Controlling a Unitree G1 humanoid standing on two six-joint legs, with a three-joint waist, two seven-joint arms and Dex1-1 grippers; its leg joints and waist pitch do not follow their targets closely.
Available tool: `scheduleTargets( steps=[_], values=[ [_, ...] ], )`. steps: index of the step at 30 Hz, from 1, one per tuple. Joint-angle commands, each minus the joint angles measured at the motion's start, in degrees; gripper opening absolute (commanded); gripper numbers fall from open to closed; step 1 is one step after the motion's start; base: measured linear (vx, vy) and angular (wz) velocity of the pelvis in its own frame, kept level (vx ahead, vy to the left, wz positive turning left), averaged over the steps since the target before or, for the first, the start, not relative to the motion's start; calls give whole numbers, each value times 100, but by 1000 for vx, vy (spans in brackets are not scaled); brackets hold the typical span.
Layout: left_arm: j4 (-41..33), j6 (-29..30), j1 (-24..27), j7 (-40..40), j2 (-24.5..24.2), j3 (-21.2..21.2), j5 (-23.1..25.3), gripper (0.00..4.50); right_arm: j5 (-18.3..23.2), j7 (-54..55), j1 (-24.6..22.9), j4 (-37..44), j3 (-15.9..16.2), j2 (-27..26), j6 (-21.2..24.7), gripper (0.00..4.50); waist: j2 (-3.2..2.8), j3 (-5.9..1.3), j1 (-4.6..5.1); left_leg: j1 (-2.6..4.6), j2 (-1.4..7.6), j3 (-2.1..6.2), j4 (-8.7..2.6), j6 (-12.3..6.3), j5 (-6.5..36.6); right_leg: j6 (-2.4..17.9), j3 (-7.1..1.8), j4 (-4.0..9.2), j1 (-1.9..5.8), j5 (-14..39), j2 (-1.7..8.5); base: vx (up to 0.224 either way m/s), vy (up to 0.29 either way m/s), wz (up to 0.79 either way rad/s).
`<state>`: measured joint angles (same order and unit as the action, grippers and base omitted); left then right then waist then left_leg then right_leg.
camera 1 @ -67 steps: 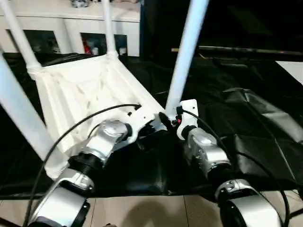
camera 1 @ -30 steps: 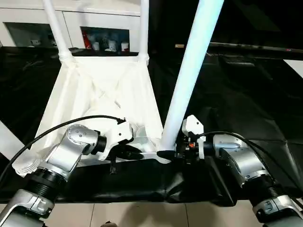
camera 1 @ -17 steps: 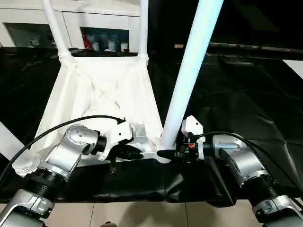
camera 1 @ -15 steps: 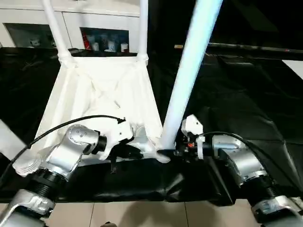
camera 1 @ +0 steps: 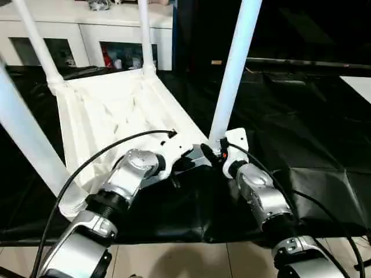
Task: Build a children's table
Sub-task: Rotate leg to tighten
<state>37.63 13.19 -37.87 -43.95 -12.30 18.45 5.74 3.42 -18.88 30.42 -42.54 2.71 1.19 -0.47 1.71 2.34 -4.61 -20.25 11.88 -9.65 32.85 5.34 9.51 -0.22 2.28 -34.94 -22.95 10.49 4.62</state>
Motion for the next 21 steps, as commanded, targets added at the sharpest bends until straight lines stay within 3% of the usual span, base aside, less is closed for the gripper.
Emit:
scheduleTargets(
  steps=[1, 3, 4, 10, 13, 18, 21],
  values=[
    [144, -125, 66, 84, -4, 41, 81, 0, 49, -470, 4, -54, 222, -122, -3, 363, 32, -281, 47, -3, 38, 12, -426, -8, 2102, 516, -140, 583, 159, 2657, 257, 0, 0, 0],
    [65, -255, 130, -170, -182, 46, 44, 0, 108, -846, 47, 105, 239, 92, 14, 386, 34, -278, 65, 16, 34, 3, -416, -24, 2134, 553, -143, 589, 140, 2661, 254, 0, 0, 0],
    [62, -259, 132, -179, -188, 45, 43, 0, 110, -861, 48, 112, 241, 101, 16, 390, 60, -280, 69, 8, 32, -2, -415, -48, 2113, 558, -142, 593, 153, 2661, 251, 0, 0, 0],
    [-350, -663, 398, -1238, -757, 110, -159, 0, 348, -2742, -181, 1093, 616, 1095, 382, 396, 59, -298, 61, -49, 70, -7, -412, -197, 1695, 700, -160, 525, 225, 2123, 257, 0, 0, 0],
    [-642, -745, 550, -1820, -1009, 159, -339, 0, 463, -3408, -274, 1452, 690, 1485, 563, 396, 45, -307, 80, -64, 80, -27, -397, -230, 1483, 905, -166, 461, 221, 1641, 242, 0, 0, 0],
    [-1015, -664, 710, -2406, -1292, 230, -487, 0, 618, -3948, -333, 1839, 781, 1810, 850, 396, 22, -342, 48, -16, 90, -61, -352, -345, 1030, 1348, -165, 341, 239, 496, 211, 11, 1, 0],
    [-1128, -622, 757, -2526, -1328, 231, -536, 0, 548, -4092, -357, 1928, 907, 1911, 912, 396, 21, -336, 3, -11, 88, -75, -341, -350, 1008, 1377, -166, 337, 243, 478, 217, 0, 0, 0]
  ],
)
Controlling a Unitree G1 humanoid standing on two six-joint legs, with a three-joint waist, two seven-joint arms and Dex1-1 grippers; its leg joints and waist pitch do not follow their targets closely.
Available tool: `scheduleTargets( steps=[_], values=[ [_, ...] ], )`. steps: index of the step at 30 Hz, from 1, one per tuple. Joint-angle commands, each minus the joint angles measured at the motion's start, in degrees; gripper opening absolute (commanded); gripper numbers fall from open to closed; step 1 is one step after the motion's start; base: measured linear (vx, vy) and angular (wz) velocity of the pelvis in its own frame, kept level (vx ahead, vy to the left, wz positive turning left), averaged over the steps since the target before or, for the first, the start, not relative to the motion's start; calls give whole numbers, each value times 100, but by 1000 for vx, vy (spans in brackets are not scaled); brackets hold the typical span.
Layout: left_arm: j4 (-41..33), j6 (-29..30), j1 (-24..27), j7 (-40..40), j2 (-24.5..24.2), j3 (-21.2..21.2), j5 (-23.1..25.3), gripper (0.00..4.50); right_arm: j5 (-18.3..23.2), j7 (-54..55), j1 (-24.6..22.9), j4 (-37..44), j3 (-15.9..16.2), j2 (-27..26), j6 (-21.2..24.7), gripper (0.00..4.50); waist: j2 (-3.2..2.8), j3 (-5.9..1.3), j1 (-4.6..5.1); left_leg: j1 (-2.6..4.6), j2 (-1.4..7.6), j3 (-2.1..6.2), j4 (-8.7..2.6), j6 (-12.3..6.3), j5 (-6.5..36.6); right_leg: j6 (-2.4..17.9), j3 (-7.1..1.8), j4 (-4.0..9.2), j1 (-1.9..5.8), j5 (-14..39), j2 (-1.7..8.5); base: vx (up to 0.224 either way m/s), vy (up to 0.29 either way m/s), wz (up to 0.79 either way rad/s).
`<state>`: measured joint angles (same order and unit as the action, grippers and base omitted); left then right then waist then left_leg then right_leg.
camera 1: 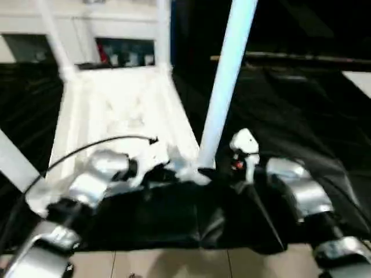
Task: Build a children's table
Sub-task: Rotate leg to tighten
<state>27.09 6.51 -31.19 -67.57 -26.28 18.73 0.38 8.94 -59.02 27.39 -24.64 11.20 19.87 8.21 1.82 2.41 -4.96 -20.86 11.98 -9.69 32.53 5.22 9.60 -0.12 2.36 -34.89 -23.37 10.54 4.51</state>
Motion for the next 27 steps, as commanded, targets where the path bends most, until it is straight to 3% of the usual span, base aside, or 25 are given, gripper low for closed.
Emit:
scheduleTargets(
  steps=[1, 6, 12, 17, 19, 27],
  values=[
    [-123, 71, 108, -218, 53, 200, -21, 0, -78, -143, -69, 181, 128, 87, 68, 396, 11, -334, 24, 49, 79, -71, -315, -319, 1051, 1351, -174, 341, 284, 570, 235, 0, 0, 0],
    [-200, 141, 128, -259, 56, 216, -24, 0, -339, -63, -7, 5, 308, 45, 8, 396, 7, -317, 7, 53, 85, -51, -348, -103, 1332, 1159, -184, 385, 275, 1117, 254, 0, 0, 0],
    [-191, 151, 109, -257, 60, 208, -9, 0, -301, 41, 86, -113, 286, -40, 33, 396, 2, -338, 7, 52, 79, -54, -331, -114, 1189, 1198, -185, 354, 282, 805, 244, 0, 0, 0],
    [-194, 184, 106, -268, 48, 207, 2, 0, -293, 16, 119, -157, 256, -85, 43, 359, 7, -337, 8, 45, 76, -52, -330, -115, 1188, 1196, -184, 351, 293, 827, 247, 0, 0, 0],
    [-211, 223, 120, -303, 28, 213, -6, 0, -319, -3, 123, -185, 276, -80, 30, 325, 3, -339, 6, 50, 77, -54, -327, -120, 1167, 1206, -184, 349, 291, 793, 247, 0, 0, 0],
    [-233, 297, 148, -373, -6, 224, -22, 0, -338, 9, 100, -234, 296, -97, 25, 278, 1, -344, 9, 50, 72, -56, -320, -125, 1137, 1232, -183, 340, 299, 715, 240, 0, 0, 0]
  ],
)
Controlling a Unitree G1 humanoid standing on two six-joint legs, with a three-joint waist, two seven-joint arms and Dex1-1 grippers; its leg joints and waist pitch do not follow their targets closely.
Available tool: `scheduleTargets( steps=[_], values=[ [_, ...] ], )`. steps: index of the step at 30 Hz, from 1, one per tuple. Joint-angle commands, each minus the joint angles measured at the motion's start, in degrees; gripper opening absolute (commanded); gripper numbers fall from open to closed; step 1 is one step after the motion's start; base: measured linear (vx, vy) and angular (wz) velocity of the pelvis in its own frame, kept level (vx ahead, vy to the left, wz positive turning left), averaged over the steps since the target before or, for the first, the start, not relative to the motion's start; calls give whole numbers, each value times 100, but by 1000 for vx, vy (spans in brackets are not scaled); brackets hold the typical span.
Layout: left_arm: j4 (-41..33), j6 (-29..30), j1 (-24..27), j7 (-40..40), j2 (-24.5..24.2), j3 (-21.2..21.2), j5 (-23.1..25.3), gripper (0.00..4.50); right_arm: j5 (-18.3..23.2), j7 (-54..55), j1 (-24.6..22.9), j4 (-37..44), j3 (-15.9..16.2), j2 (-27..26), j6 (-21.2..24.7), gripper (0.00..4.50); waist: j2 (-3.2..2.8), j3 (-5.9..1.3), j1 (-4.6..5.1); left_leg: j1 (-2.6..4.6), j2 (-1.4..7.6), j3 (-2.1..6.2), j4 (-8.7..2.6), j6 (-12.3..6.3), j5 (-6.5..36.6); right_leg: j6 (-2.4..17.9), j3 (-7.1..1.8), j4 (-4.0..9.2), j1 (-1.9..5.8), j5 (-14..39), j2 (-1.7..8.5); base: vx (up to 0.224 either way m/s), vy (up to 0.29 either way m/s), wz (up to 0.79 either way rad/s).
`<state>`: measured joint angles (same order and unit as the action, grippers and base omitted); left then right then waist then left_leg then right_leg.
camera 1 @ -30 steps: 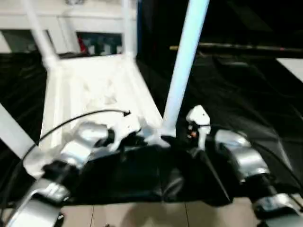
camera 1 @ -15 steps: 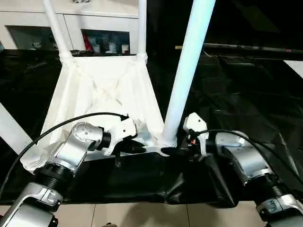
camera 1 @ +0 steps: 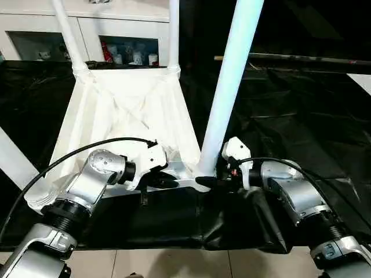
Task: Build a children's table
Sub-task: Rotate leg to tighten
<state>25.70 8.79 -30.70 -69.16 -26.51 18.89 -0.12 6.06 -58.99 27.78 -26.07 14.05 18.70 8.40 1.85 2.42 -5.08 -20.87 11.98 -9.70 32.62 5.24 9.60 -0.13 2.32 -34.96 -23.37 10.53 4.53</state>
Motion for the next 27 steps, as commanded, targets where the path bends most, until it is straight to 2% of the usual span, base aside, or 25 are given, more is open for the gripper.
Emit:
scheduleTargets(
  steps=[1, 4, 7, 9, 11, 12, 13, 14, 15, 18, 21, 22, 23, 24, 26, 27],
  values=[
    [-98, 71, 101, -217, 11, 211, 30, 0, -60, 21, 48, -105, 13, 13, -1, 276, 0, -343, 22, 50, 72, -56, -330, -129, 1136, 1235, -178, 347, 299, 709, 238, 0, 0, 0],
    [-95, 64, 107, -177, 31, 204, 33, 0, -85, 169, -12, -158, -16, -40, -27, 270, -11, -347, 22, 50, 70, -56, -326, -136, 1104, 1241, -178, 342, 302, 678, 240, 0, 0, 0],
    [202, 20, -18, 379, 282, 59, 122, 0, -213, 965, -39, -417, -196, -310, -128, 270, -12, -324, 42, 41, 62, -57, -340, -61, 1219, 1218, -178, 371, 282, 873, 243, 0, 0, 0],
    [489, -11, -158, 891, 509, -36, 221, 0, -205, 1487, -39, -561, -354, -542, -21, 269, 7, -301, 63, 67, 57, -35, -373, 82, 1584, 990, -172, 452, 274, 1696, 261, 0, 0, 0],
    [917, 13, -382, 1604, 869, -74, 393, 0, -110, 2566, -18, -842, -728, -1032, 148, 269, 18, -276, 82, 102, 46, -31, -383, 142, 1820, 836, -183, 509, 232, 2162, 259, 0, 0, 0],
    [933, 15, -390, 1630, 882, -76, 399, 0, -107, 2607, -17, -852, -742, -1050, 155, 268, 20, -280, 102, 107, 39, -9, -396, 186, 1916, 746, -174, 532, 229, 2411, 264, 0, 0, 0],
    [1093, 74, -485, 1922, 1040, -82, 464, 0, -102, 3101, 4, -993, -880, -1251, 177, 268, 10, -286, 102, 103, 44, 1, -398, 198, 1934, 716, -174, 531, 231, 2461, 277, 0, 0, 0],
    [1207, 127, -558, 2135, 1181, -81, 506, 0, -107, 3479, 18, -1106, -969, -1409, 194, 268, -8, -283, 122, 114, 41, -2, -401, 215, 1959, 680, -182, 545, 197, 2514, 269, 0, 0, 0],
    [1330, 191, -639, 2361, 1339, -87, 543, 0, -163, 3784, 44, -1222, -981, -1551, 122, 268, -1, -284, 127, 133, 38, -2, -392, 209, 2036, 672, -177, 563, 184, 2556, 263, 0, 0, 0],
    [1532, 246, -768, 2642, 1604, -46, 647, 0, -311, 4230, 130, -1447, -930, -1813, -35, 268, -30, -281, 127, 140, 37, 3, -396, 186, 2137, 653, -174, 585, 161, 2591, 262, 0, 0, 0],
    [1620, 192, -808, 2518, 1654, 57, 758, 0, -326, 4112, 196, -1530, -898, -1942, -209, 268, -24, -292, 136, 100, 39, 18, -414, 142, 2149, 639, -170, 573, 197, 2428, 260, 0, 0, 0],
    [1623, 203, -804, 2457, 1631, 62, 765, 0, -251, 3991, 198, -1498, -958, -1976, -261, 303, -18, -289, 138, 92, 41, 16, -419, 129, 2131, 652, -171, 569, 200, 2364, 254, 0, 0, 0],
    [1625, 204, -804, 2452, 1627, 62, 766, 0, -244, 3981, 199, -1493, -966, -1980, -266, 324, -18, -290, 135, 95, 43, 10, -417, 104, 2133, 677, -176, 564, 193, 2285, 254, 0, 0, 0],
    [1552, 170, -753, 2270, 1517, 81, 757, 0, -174, 3720, 183, -1361, -967, -1936, -327, 338, 8, -296, 135, 81, 39, 8, -417, 75, 2095, 693, -172, 557, 214, 2243, 254, 0, 0, 0],
    [1504, 162, -719, 2177, 1447, 75, 732, 0, -154, 3606, 189, -1297, -951, -1881, -339, 343, 5, -301, 136, 55, 42, 6, -418, 33, 1966, 727, -177, 538, 236, 2110, 262, 0, 0, 0],
    [1460, 140, -686, 2084, 1383, 69, 703, 0, -143, 3494, 197, -1240, -916, -1814, -343, 348, -2, -296, 143, 65, 46, 1, -416, 24, 1949, 759, -178, 539, 223, 2071, 261, 0, 0, 0]
  ],
)
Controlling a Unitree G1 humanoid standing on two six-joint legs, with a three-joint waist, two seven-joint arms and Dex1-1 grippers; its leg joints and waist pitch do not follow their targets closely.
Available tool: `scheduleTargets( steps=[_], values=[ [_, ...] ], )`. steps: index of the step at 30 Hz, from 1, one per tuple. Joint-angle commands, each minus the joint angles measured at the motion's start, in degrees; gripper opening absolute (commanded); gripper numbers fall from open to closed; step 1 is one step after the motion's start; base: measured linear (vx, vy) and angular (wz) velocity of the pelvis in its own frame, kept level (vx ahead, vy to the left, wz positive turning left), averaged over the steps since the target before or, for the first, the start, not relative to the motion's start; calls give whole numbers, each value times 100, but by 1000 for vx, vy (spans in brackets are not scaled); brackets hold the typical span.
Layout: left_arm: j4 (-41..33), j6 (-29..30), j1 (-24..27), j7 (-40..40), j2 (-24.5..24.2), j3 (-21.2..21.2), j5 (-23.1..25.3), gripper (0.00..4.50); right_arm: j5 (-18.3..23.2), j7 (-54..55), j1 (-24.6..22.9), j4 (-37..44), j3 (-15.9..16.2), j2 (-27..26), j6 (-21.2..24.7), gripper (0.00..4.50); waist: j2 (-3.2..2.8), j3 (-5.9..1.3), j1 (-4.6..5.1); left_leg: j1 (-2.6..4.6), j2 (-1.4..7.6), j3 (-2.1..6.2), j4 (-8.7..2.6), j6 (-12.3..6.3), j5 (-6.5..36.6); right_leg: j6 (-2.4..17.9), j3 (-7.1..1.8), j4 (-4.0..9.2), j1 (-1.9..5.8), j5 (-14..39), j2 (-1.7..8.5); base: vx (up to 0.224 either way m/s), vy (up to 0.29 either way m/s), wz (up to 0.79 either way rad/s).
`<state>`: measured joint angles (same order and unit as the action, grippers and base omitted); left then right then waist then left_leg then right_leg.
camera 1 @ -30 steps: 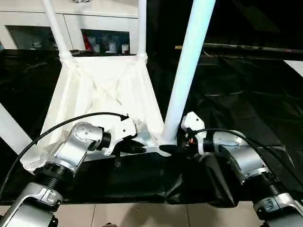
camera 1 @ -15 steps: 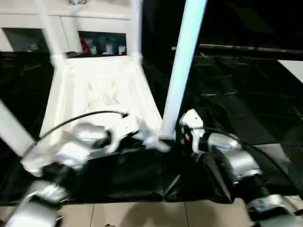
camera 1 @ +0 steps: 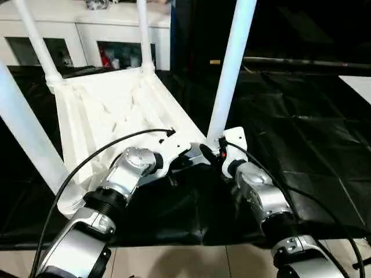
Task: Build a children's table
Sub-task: Rotate leg to tighten
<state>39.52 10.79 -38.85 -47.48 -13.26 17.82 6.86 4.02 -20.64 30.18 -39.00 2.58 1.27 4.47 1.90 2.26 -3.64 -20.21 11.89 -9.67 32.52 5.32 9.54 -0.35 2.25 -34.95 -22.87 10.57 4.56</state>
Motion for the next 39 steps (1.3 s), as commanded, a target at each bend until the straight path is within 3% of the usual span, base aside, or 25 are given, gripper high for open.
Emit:
scheduleTargets(
  steps=[1, 6, 12, 19, 21, 30, 34, 37, 39],
  values=[
    [39, -106, 160, -182, 4, 176, -22, 0, 58, -461, -40, 106, 281, 0, 59, 358, 20, -287, 0, -11, 54, -3, -400, -12, 1906, 811, -170, 524, 193, 2035, 264, 0, 0, 0],
    [-446, -556, 570, -1411, -692, 216, -283, 0, 130, -2323, -231, 902, 724, 1053, 75, 372, 21, -305, -8, -70, 74, -11, -384, -174, 1455, 951, -165, 451, 259, 1329, 249, 0, 0, 0],
    [-961, -405, 821, -2200, -1146, 261, -498, 0, 262, -3245, -363, 1312, 844, 1609, 174, 372, 5, -316, -20, -21, 91, -56, -343, -295, 1156, 1323, -178, 363, 245, 594, 233, 0, 0, 0],
    [-1473, -253, 994, -2598, -1320, 287, -681, 0, 305, -3747, -433, 1445, 993, 1791, 312, 372, 27, -288, -17, 3, 106, -57, -368, -173, 1475, 1263, -184, 409, 219, 1088, 243, 0, 0, 0],
    [-1470, -259, 997, -2591, -1311, 290, -671, 0, 249, -3730, -413, 1382, 1008, 1766, 280, 348, 27, -288, -34, -5, 97, -54, -370, -136, 1445, 1204, -185, 410, 224, 1169, 248, 0, 0, 0],
    [-1575, -159, 1034, -2572, -1327, 270, -646, 0, 200, -3762, -363, 1300, 1089, 1771, 285, 276, 30, -300, -30, -15, 91, -49, -361, -126, 1342, 1191, -182, 393, 236, 1062, 243, 0, 0, 0],
    [-1563, -145, 1035, -2563, -1331, 265, -636, 0, 189, -3726, -364, 1281, 1081, 1762, 270, 267, 30, -303, -25, -15, 84, -52, -354, -137, 1314, 1220, -179, 387, 241, 968, 236, 0, 0, 0],
    [-1493, -137, 1018, -2408, -1271, 222, -611, 0, 151, -3521, -373, 1180, 1035, 1704, 226, 264, 16, -305, -23, -13, 87, -49, -355, -130, 1310, 1228, -180, 385, 242, 959, 239, 0, 0, 0],
    [-1079, -64, 828, -1593, -916, 36, -466, 0, -11, -2391, -290, 637, 742, 1383, 124, 264, 35, -277, 2, -14, 77, -54, -368, -52, 1500, 1202, -177, 419, 222, 1247, 239, 0, 0, 0]
  ],
)
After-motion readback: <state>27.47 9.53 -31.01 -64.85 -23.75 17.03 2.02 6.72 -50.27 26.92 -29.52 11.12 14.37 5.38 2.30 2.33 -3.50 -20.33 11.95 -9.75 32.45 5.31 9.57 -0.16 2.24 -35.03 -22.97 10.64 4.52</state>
